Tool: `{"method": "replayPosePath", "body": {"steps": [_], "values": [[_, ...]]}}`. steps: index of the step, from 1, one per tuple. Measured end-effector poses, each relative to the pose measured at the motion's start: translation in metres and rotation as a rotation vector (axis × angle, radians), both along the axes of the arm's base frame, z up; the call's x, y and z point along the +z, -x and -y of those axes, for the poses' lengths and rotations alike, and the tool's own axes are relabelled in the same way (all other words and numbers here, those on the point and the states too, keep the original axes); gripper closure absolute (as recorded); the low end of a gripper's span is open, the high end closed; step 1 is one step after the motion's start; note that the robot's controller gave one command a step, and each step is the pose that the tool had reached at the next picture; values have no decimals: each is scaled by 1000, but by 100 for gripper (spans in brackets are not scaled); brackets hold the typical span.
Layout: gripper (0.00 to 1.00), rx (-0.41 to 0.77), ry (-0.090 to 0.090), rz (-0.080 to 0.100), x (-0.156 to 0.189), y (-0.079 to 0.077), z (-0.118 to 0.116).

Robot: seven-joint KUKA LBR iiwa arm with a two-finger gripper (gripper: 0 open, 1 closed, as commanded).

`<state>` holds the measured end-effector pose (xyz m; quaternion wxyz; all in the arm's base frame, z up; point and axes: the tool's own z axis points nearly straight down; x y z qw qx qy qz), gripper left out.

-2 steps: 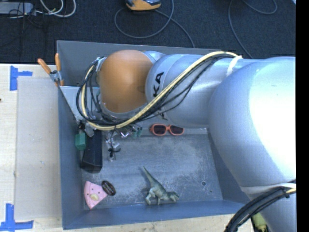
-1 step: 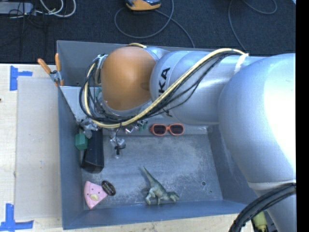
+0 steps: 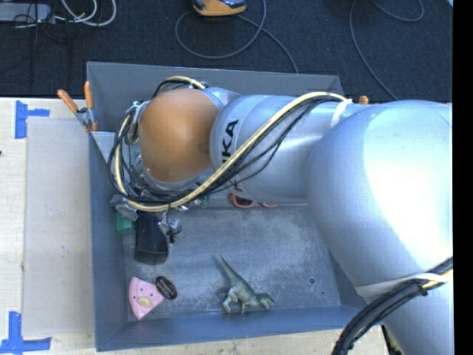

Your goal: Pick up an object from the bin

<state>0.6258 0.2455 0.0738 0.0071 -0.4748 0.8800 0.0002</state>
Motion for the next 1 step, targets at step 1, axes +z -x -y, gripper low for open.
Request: {"method": "replayPosePath", "body": {"steps": [1], "values": [[100, 216, 5, -4, -2, 1, 17]]}}
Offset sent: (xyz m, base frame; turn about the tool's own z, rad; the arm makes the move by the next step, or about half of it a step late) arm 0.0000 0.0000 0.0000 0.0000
